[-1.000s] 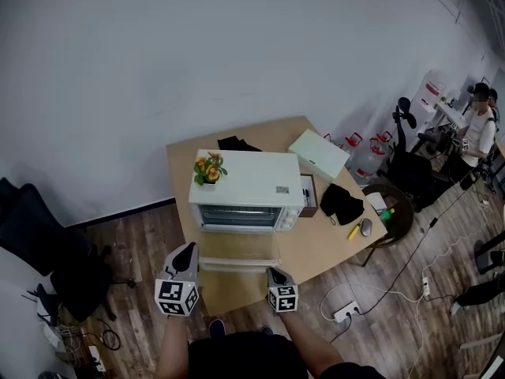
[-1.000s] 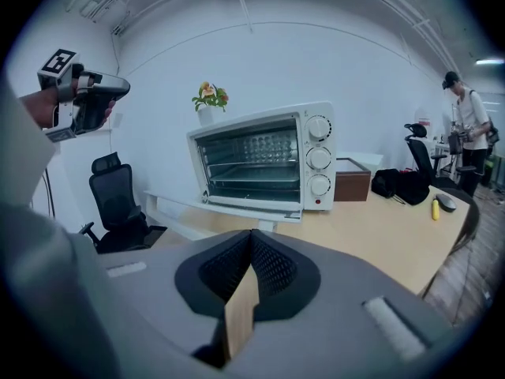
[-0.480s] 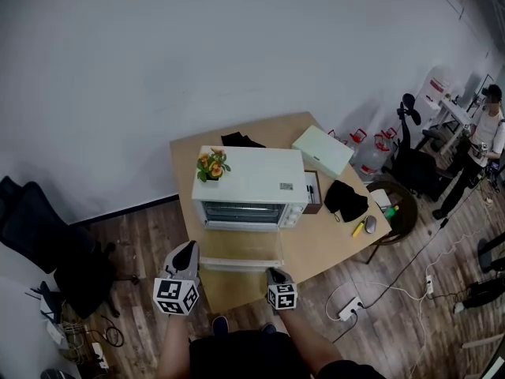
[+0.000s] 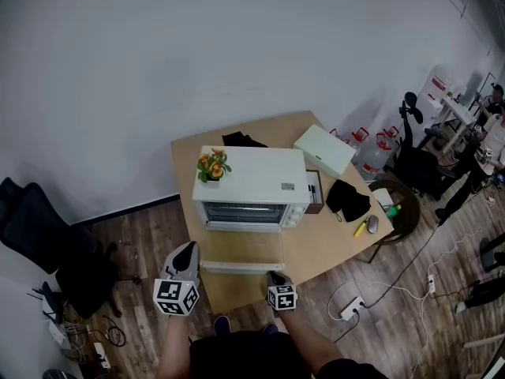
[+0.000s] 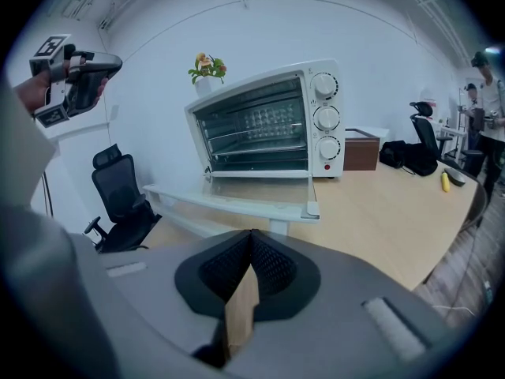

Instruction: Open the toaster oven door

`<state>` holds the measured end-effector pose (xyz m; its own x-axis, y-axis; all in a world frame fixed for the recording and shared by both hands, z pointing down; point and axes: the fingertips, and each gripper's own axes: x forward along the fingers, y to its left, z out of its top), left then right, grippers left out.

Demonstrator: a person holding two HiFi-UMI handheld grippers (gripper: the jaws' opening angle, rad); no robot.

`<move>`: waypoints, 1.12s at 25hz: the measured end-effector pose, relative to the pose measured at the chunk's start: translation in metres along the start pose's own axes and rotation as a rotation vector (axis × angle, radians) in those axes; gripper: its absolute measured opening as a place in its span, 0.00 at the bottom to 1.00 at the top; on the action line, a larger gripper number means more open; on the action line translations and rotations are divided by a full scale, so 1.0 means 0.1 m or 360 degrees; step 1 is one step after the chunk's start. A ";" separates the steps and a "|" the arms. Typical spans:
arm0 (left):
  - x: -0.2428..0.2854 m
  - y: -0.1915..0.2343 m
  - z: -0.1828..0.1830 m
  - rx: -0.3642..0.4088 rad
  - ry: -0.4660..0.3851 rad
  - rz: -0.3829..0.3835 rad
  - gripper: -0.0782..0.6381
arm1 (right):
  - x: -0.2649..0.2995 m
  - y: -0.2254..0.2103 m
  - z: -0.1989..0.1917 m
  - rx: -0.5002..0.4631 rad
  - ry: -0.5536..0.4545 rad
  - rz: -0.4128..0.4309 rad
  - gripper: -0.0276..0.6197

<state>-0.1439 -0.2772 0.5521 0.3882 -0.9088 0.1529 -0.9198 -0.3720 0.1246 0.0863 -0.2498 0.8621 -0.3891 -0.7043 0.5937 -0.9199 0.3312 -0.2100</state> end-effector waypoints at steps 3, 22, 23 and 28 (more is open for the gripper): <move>0.02 -0.01 -0.02 0.0011 0.0011 -0.0002 0.11 | 0.02 -0.02 -0.04 0.0037 0.0003 -0.0012 0.06; -0.08 0.06 -0.12 0.0037 0.0071 0.0028 0.11 | 0.26 -0.04 -0.33 0.0213 0.0114 -0.0014 0.06; -0.08 0.05 -0.14 0.0038 0.0077 0.0029 0.11 | 0.27 -0.05 -0.35 0.0218 0.0126 -0.0015 0.06; -0.14 0.06 -0.16 0.0037 0.0091 0.0037 0.11 | 0.33 -0.05 -0.45 0.0250 0.0191 -0.0010 0.06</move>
<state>-0.1536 -0.2635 0.5660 0.3688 -0.9052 0.2112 -0.9294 -0.3559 0.0976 0.0806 -0.2469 0.9176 -0.3831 -0.6231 0.6819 -0.9223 0.2181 -0.3190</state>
